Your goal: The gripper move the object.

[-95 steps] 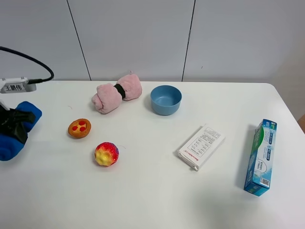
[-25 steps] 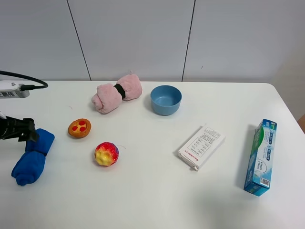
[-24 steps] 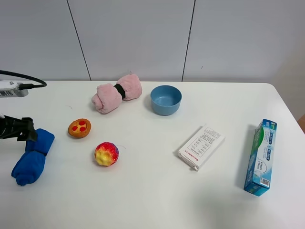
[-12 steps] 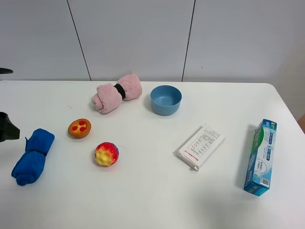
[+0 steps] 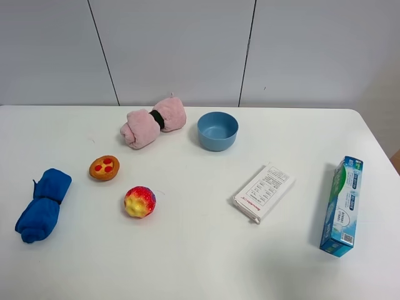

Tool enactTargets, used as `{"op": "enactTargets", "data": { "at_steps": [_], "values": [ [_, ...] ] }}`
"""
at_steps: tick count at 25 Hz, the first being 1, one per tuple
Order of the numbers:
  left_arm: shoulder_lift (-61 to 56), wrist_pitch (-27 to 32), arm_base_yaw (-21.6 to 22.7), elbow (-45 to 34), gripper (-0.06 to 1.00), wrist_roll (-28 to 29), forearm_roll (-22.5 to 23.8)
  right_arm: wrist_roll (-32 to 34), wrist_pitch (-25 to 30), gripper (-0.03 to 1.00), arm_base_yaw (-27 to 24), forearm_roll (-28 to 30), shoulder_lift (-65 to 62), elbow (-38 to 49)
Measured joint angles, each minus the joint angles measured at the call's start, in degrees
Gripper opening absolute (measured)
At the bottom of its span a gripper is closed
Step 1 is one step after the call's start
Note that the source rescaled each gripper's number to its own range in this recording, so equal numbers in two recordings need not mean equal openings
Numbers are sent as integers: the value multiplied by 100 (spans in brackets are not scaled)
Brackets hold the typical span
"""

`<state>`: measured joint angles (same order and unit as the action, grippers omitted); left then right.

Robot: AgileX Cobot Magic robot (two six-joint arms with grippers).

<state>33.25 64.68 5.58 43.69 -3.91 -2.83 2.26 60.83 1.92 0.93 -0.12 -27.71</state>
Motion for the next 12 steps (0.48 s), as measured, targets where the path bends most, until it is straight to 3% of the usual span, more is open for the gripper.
{"op": "enactTargets", "data": {
  "at_steps": [12],
  "values": [
    [-1094, -36, 0, -498, 93, -64, 60, 0, 0, 100, 0, 0, 0, 0]
  ]
}}
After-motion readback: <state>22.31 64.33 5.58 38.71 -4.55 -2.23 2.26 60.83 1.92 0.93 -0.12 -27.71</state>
